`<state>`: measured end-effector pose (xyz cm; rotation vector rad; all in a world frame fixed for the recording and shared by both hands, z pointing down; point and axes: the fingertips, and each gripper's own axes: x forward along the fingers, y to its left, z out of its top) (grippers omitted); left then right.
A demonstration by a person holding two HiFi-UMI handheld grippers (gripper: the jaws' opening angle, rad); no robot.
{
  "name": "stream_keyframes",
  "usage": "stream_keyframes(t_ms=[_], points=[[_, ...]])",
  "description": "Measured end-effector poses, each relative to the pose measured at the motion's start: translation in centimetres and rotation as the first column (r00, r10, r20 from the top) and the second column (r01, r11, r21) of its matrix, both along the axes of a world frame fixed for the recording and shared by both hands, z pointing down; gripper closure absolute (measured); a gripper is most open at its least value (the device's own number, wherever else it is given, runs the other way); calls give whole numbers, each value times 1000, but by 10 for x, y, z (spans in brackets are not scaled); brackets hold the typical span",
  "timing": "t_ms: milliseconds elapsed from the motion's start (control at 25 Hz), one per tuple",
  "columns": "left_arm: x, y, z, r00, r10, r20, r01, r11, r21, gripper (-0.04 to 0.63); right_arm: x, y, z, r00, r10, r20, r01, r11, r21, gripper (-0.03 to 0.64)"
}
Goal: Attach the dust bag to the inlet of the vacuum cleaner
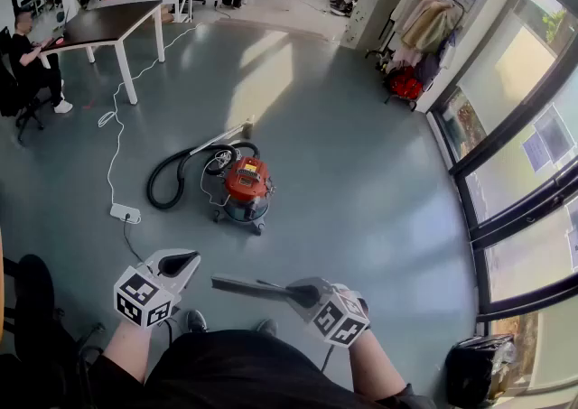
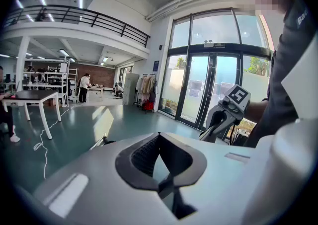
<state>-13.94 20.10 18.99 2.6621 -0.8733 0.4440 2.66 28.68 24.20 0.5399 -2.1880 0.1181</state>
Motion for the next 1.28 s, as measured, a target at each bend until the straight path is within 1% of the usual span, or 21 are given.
stream_keyframes(t_ms=[440, 720, 840, 1080, 1280], points=[[16, -2, -1, 1000, 7, 25, -7, 1000, -1, 578, 8, -4, 3, 1000, -9, 30, 9, 1000, -6, 595], [35, -7, -6, 998, 14, 53, -15, 1000, 14, 578, 17, -9, 4, 996, -12, 87, 12, 1000, -1, 595], [49, -10, -10, 997, 13, 75, -15, 1000, 25, 578, 24, -13, 4, 994, -21, 109, 21, 1000, 1, 595], [90, -13, -16, 993, 8, 117, -14, 999, 49, 578, 48, -17, 6, 988, -55, 144, 54, 999, 8, 595], [111, -10, -16, 991, -14, 133, 8, 999, 46, 578, 65, -15, 14, 984, -87, 152, 89, 996, -5, 595]])
